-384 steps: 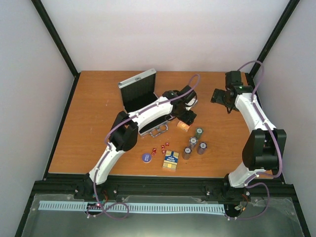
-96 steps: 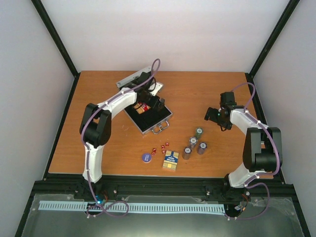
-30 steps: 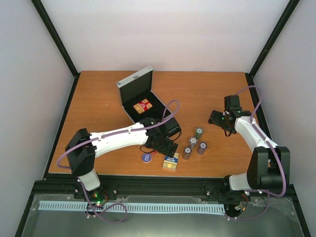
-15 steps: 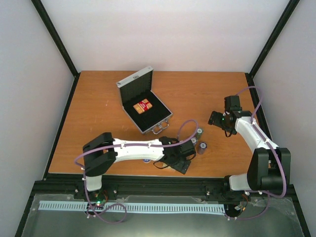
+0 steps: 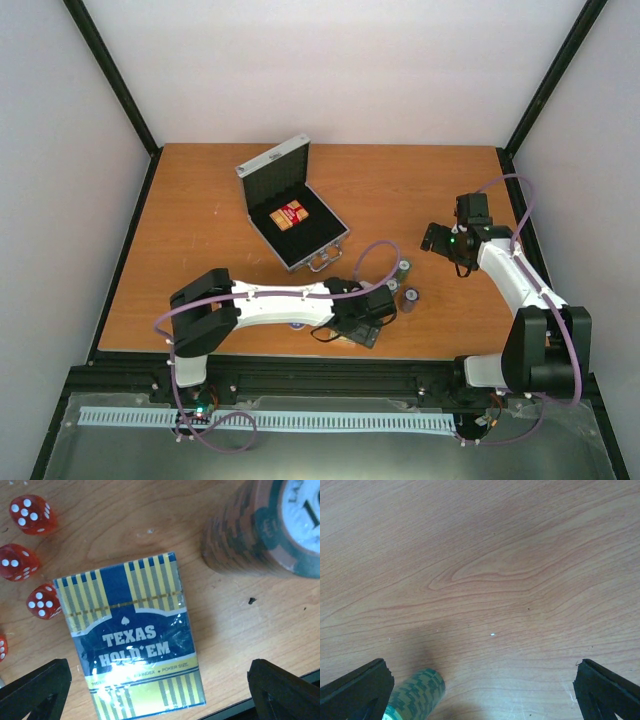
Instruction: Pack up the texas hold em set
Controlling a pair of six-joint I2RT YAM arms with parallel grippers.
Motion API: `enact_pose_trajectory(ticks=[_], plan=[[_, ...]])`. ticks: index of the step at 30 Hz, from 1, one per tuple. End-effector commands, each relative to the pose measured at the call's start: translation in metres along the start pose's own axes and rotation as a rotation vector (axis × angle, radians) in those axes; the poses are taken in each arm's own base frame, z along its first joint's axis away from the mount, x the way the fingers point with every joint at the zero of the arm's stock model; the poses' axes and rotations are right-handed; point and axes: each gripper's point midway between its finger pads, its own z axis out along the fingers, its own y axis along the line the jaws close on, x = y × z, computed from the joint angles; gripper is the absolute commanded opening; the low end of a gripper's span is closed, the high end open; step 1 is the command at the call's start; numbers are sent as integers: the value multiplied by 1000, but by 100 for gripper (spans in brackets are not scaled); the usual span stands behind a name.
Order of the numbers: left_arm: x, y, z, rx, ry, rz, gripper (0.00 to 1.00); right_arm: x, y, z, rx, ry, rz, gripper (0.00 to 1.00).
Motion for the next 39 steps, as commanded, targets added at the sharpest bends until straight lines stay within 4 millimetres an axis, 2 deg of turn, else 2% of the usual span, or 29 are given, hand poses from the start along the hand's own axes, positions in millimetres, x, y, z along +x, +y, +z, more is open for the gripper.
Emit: enact_pose_trajectory(ticks=[1,17,23,28,33,37,39], plan=[[-2,-2,3,-36,10,-38,100,-1,0,3,-7,-4,-14,100],[10,8,32,-52,57,-80,97,3,-1,11,-8,13,-40,100],[14,15,40,-73,59,-82,86,5,0,14,-18,24,-40,100],[16,14,43,-73,67,-78,72,6,0,15,-18,28,-39,100],[15,17,31,-68,63,-54,64,5,0,15,-17,25,-37,100],[14,17,7,-33,63,9,53,4,1,16,-17,26,-32,100],[12,20,-9,-31,58,54,55,4,1,16,-18,25,-29,100]])
